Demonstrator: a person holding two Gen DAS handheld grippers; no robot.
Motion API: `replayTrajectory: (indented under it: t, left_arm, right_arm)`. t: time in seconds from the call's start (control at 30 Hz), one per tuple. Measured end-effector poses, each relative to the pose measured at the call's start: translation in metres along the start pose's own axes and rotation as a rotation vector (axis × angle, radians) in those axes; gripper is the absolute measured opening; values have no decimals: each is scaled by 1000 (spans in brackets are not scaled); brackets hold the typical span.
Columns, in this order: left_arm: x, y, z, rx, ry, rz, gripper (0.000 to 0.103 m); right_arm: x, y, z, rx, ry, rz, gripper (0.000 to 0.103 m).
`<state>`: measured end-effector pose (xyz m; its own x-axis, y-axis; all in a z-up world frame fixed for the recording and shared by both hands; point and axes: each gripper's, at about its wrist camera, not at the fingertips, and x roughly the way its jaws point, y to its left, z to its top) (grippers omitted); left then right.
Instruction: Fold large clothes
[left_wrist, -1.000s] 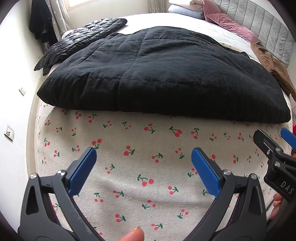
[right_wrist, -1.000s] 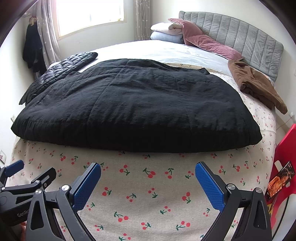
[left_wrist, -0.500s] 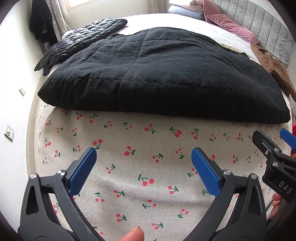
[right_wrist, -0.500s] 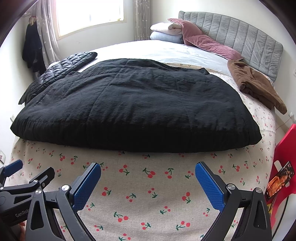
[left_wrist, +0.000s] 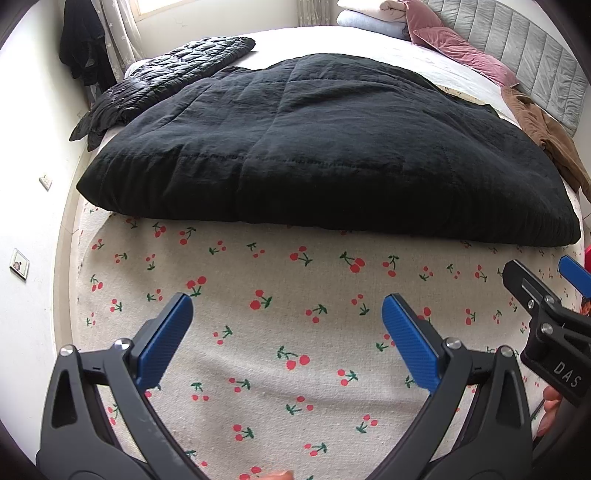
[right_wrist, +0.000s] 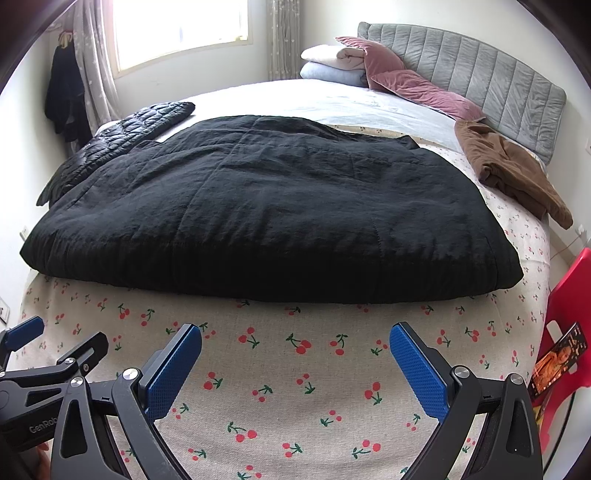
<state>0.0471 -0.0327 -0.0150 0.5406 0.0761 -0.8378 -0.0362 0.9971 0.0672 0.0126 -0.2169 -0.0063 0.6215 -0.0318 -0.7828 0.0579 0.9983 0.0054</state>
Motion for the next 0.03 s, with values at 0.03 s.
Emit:
replayTrajectory:
  t: [0.03]
  left_arm:
    - [1, 0, 0, -1, -2, 0, 102]
  right_arm:
    - [0, 0, 0, 0, 1, 0, 103]
